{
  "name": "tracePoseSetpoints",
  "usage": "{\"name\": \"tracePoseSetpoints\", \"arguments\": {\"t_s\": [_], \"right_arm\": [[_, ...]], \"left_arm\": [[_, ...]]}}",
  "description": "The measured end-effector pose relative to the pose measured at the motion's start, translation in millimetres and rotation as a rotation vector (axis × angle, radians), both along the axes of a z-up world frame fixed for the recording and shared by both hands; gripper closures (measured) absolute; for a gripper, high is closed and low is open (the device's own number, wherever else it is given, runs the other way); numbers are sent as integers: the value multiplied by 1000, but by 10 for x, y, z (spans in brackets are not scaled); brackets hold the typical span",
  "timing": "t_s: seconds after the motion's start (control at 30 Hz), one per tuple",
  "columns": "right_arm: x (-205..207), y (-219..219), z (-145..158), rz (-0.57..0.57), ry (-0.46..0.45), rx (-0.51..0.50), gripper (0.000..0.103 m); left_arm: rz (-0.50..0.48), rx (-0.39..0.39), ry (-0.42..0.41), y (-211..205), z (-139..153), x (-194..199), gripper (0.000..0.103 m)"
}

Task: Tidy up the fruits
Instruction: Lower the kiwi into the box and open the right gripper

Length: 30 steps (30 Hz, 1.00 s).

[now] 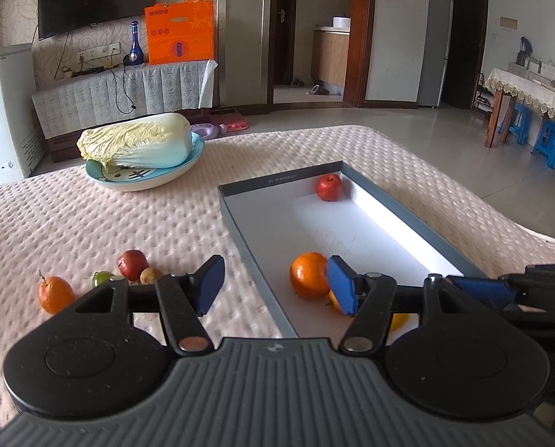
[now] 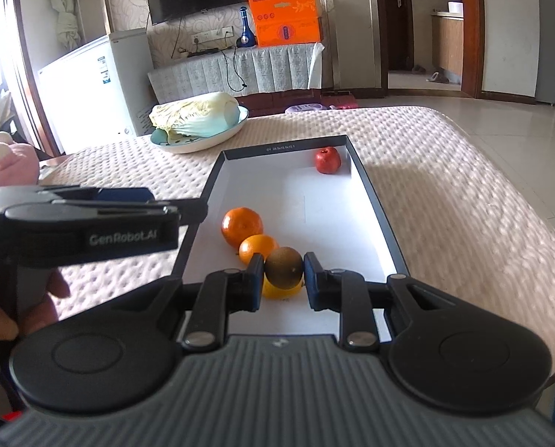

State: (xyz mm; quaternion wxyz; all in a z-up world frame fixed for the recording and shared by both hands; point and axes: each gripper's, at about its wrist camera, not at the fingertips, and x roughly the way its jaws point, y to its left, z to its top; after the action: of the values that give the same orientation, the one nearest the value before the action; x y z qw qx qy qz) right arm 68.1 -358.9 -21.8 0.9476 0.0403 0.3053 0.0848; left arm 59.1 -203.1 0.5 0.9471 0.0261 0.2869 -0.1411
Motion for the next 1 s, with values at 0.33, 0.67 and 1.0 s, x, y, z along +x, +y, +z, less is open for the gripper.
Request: {"name": "tracePoseSetpoints", "arguments": {"t_s": [0.33, 0.67, 1.0], "right_arm": [[27, 17, -17, -34, -12, -6, 76], [-40, -53, 84, -69, -95, 57, 64], [-141, -107, 248, -111, -241, 106, 64]], "left_arm": [[1, -2, 6, 62, -5, -29, 35], [-1, -4, 7, 57, -14, -30, 34], [8, -4, 7, 79, -23, -26, 34]]}}
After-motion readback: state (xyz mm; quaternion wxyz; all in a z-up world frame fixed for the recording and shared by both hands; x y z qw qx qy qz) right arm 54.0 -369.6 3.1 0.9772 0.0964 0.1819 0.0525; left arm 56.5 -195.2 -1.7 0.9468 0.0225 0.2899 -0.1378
